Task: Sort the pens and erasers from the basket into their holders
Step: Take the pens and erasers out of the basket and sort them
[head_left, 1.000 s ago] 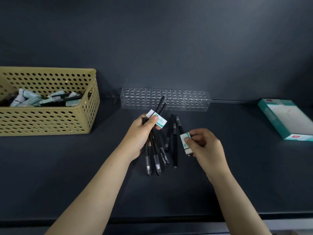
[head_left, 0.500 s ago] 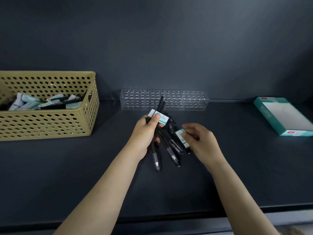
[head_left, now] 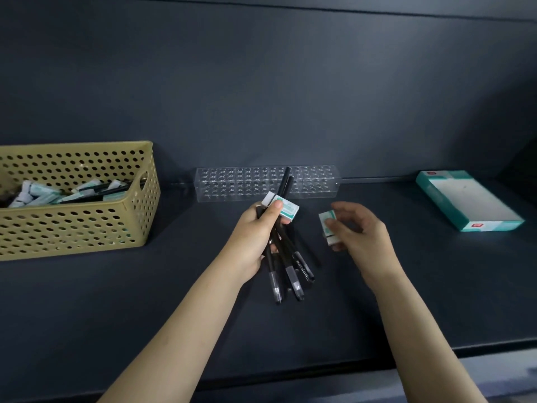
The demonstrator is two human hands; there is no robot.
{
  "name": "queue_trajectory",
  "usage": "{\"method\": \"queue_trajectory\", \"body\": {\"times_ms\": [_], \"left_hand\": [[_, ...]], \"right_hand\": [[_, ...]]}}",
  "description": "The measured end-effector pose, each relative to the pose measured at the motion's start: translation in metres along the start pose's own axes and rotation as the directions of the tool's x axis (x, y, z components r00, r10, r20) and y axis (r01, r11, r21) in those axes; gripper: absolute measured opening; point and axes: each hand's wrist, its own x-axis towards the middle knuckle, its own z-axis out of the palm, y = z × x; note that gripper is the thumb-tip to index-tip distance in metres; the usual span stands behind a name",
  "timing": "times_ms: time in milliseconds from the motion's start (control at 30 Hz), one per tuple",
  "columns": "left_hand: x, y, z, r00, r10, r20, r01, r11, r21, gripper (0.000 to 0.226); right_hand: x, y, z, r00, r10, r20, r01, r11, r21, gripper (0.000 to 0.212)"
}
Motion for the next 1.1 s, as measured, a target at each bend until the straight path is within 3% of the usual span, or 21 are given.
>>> {"method": "queue_trajectory", "body": {"times_ms": [200,467,600,733,900,1000,1100], "left_hand": [[-0.006,0.008,0.066,0.99,0.11,0.093,-0.12,0.987,0.11,0.02],[-0.013,-0.011,0.174,0.984,0.07,0.165,-0.098,0.981,0.167,0.023],[-0.017,-0.025,0.208,0.984,0.044,0.17,-0.075,0.981,0.179,0.024],[-0.022,-0.039,0.229,0.989,0.021,0.145,-0.048,0.98,0.191,0.023],[-0.026,-0.049,0.237,0.993,0.003,0.12,-0.026,0.982,0.188,0.024],[-0.027,-0.051,0.238,0.993,0.001,0.114,-0.023,0.982,0.185,0.023],[-0.028,-0.053,0.242,0.994,0.0,0.107,-0.021,0.982,0.188,0.022]], "right_hand": [[0.007,-0.006,-0.089,0.965,-0.039,-0.261,0.055,0.997,0.053,0.015],[0.004,0.017,-0.23,0.918,-0.012,-0.397,-0.031,0.994,-0.103,0.011],[0.01,0.03,-0.268,0.924,-0.001,-0.383,-0.107,0.96,-0.259,0.014],[0.013,0.039,-0.286,0.938,-0.049,-0.343,-0.136,0.857,-0.496,0.015],[0.016,0.046,-0.294,0.94,-0.075,-0.334,-0.163,0.761,-0.628,0.021],[0.008,0.037,-0.288,0.938,-0.141,-0.317,-0.1,0.765,-0.636,0.024],[-0.003,0.018,-0.265,0.976,-0.101,-0.195,0.005,0.898,-0.439,0.008]]}}
